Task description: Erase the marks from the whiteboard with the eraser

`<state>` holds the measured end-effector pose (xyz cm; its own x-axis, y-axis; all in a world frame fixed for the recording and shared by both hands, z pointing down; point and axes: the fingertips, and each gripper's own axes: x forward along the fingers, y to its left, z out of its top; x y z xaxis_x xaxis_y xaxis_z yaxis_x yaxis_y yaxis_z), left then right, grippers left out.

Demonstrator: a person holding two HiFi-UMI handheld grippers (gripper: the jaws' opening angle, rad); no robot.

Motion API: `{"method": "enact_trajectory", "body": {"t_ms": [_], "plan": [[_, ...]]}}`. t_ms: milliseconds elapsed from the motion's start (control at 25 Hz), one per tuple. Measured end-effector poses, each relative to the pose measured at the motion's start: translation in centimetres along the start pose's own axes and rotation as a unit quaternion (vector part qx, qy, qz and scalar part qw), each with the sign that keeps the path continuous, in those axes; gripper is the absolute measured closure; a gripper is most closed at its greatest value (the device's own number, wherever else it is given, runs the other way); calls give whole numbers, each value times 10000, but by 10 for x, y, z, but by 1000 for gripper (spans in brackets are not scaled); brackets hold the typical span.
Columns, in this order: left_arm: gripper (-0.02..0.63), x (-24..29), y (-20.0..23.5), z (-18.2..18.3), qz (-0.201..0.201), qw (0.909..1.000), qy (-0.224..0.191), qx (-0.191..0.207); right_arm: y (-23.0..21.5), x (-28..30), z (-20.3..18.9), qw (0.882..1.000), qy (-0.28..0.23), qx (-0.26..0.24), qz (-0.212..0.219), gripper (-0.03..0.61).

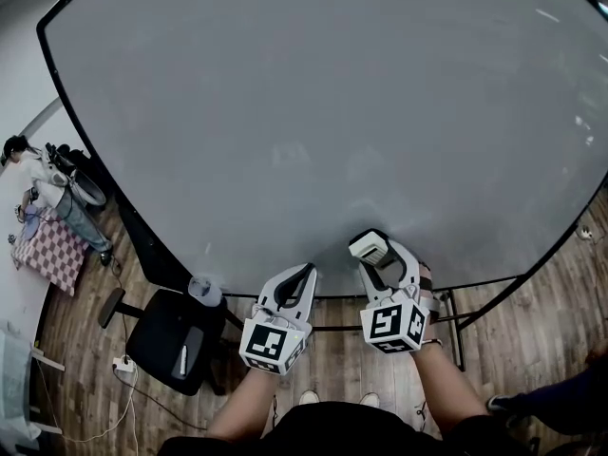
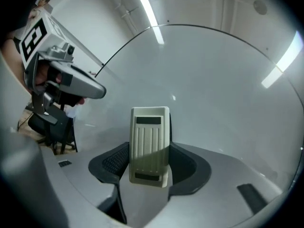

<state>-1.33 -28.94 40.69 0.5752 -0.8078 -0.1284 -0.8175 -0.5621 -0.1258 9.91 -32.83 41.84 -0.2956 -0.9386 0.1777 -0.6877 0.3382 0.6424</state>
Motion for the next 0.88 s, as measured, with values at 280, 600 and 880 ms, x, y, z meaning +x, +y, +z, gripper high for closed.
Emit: {"method": "enact_trajectory", "body": {"t_ms": [280,600,880], "plan": [[594,0,-4,0,-35,10000,17,-13,-25,-41,6,9914,-575,1058,-509,301],[595,0,-18,1,-158,9999,28,-60,-42,-74,-22,9781,-647,1844,-714,301],[594,-1,-26,-4,-241,9996,78,-122,-40,-88,-27,9713,-770,2093,-831,302]]}}
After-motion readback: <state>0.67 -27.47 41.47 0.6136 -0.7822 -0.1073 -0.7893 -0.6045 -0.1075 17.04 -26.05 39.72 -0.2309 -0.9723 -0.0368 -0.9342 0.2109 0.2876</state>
